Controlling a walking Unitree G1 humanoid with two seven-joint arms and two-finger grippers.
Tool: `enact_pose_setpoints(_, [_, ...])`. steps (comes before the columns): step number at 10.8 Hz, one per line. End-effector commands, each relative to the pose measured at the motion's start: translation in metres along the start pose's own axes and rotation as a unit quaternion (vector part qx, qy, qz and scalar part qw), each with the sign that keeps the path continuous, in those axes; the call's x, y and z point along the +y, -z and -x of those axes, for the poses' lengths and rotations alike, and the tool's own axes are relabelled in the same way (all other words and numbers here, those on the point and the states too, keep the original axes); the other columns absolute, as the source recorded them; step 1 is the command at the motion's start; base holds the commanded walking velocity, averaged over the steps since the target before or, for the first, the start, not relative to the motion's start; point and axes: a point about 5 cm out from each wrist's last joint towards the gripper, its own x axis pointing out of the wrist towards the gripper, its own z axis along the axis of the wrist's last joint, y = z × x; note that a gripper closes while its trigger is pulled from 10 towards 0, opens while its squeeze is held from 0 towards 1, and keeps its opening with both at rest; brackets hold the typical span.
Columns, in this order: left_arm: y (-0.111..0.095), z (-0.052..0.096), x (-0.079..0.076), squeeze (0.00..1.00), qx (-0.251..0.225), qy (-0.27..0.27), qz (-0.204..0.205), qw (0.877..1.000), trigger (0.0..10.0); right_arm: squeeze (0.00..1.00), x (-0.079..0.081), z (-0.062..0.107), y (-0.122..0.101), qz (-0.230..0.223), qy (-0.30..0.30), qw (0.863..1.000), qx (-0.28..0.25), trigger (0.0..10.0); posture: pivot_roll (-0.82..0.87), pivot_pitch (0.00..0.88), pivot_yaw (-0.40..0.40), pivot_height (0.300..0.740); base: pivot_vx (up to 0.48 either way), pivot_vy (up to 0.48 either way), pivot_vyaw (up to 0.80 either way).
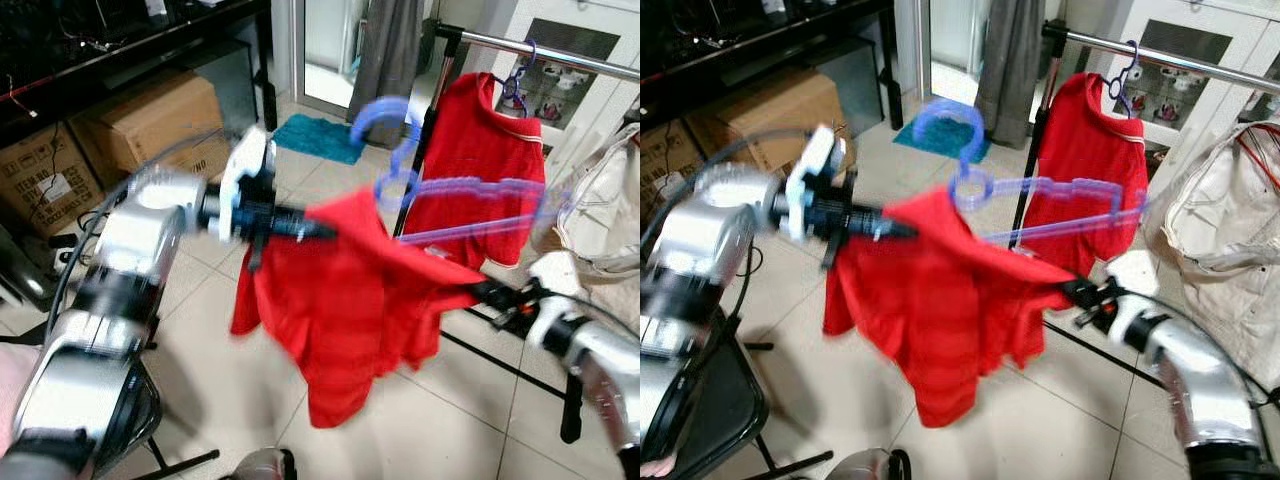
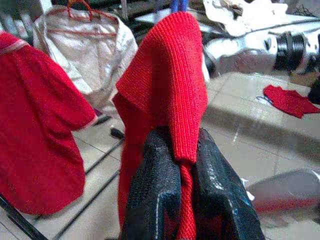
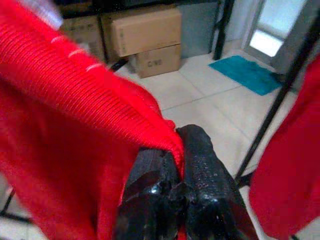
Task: Hang hanger
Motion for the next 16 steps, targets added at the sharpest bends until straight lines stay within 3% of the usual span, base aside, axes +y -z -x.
enact_pose_setpoints(1, [-0.005,0.013,-0.002,0.0,0.013,-0.008,-0.02,1.0,0.0,0.0,-0.025,0.021,0.003,-0.012,0.072,0.997,0.013,0.0,0.01,0.0,0.036,0.74,0.0,0.0,0.0])
enact_pose_setpoints(4, [0.02,0.026,-0.007,0.0,0.056,-0.053,0.004,0.997,0.0,0.0,-0.052,0.037,-0.017,-0.006,0.131,0.991,-0.034,0.0,0.0,0.0,0.035,0.74,0.0,0.0,0.0])
enact_pose_setpoints(7, [0.032,0.022,-0.022,0.0,0.067,-0.024,0.022,0.997,0.0,0.0,-0.082,0.05,-0.033,0.008,0.231,0.971,-0.059,0.0,0.01,0.0,0.032,0.74,0.0,0.0,0.0])
enact_pose_setpoints(9, [0.036,0.018,-0.029,0.0,0.076,0.0,0.03,0.997,0.0,0.0,-0.091,0.053,-0.041,0.019,0.269,0.96,-0.069,0.0,0.01,0.0,0.03,0.74,0.0,0.0,0.0])
enact_pose_setpoints(10, [0.043,0.019,-0.034,0.0,0.103,0.007,0.034,0.994,0.0,0.0,-0.1,0.057,-0.05,0.025,0.299,0.95,-0.09,0.0,0.01,0.0,0.03,0.74,0.0,0.0,0.0])
enact_pose_setpoints(16, [0.062,0.034,-0.034,0.0,0.156,-0.075,0.026,0.985,0.0,0.0,-0.123,0.077,-0.064,0.056,0.376,0.92,-0.092,0.0,0.01,0.0,0.029,0.74,0.0,0.0,0.0])
